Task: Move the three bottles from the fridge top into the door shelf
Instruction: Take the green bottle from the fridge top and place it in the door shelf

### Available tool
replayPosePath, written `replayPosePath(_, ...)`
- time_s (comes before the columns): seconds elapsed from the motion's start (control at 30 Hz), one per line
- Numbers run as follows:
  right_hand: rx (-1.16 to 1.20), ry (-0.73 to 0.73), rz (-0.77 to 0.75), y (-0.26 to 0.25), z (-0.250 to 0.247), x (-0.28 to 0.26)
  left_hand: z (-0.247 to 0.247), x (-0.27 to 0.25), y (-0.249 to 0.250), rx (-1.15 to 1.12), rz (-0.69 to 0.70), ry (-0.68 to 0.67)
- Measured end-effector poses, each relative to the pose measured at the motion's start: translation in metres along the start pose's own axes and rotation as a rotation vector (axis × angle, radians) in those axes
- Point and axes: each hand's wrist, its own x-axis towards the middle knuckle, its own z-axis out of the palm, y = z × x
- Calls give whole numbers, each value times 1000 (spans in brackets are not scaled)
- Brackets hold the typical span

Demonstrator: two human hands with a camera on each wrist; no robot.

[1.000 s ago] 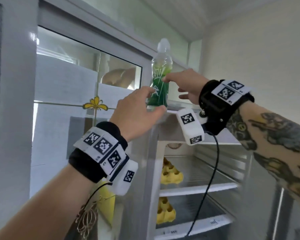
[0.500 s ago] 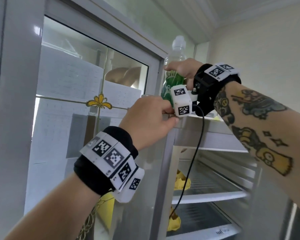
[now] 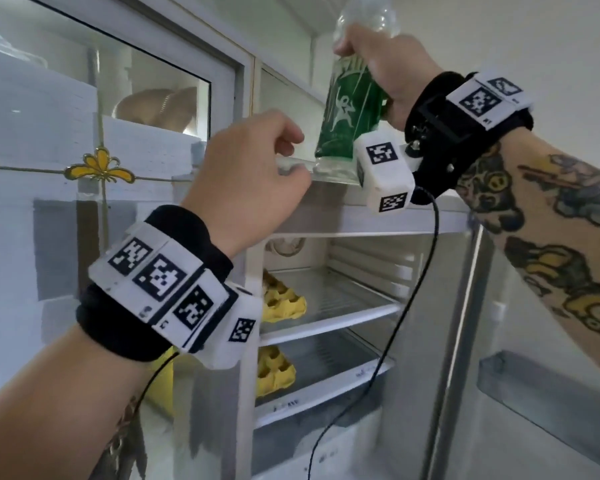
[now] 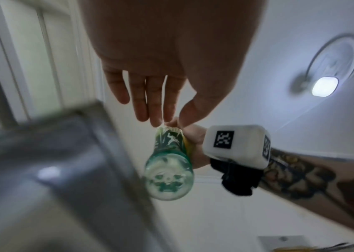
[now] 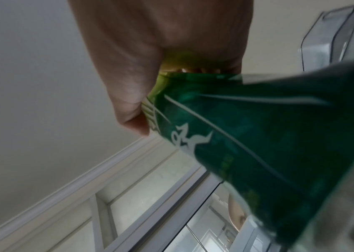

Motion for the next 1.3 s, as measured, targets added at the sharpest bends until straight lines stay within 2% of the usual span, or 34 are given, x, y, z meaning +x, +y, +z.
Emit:
replayPosePath(0.07,6,15,9,9,-28,-20,16,-3,23,-76,21,-34)
replayPosePath(0.13,-36,75,26,24,-69,-48,50,-12,51,-159,27,-126)
replayPosePath(0.23,-102,95,51,43,-104,-94,84,-28,68,-211,32,-202)
replayPosePath(0.43,-100,179,161,104,-193,-198,184,-94,117,-182,65,-651)
replayPosePath(0.53,-85,261,268,135,-224,-233,229,-120,138,-229,148,-762)
replayPosePath(0.67,-67,419,407,172,-251,-281,280,-151,165,-256,182,-919)
replayPosePath(0.83,-181,481,523,212,-267,-329,326,-179,182,-254,322,-947)
replayPosePath(0.93,-225,498,574,232,-268,-350,341,-189,190,-219,346,-978)
replayPosePath(1.07,-301,537,596,260,-261,-376,353,-198,195,-112,401,-981)
replayPosePath(1.3,-383,654,649,324,-239,-414,354,-207,191,-98,466,-933)
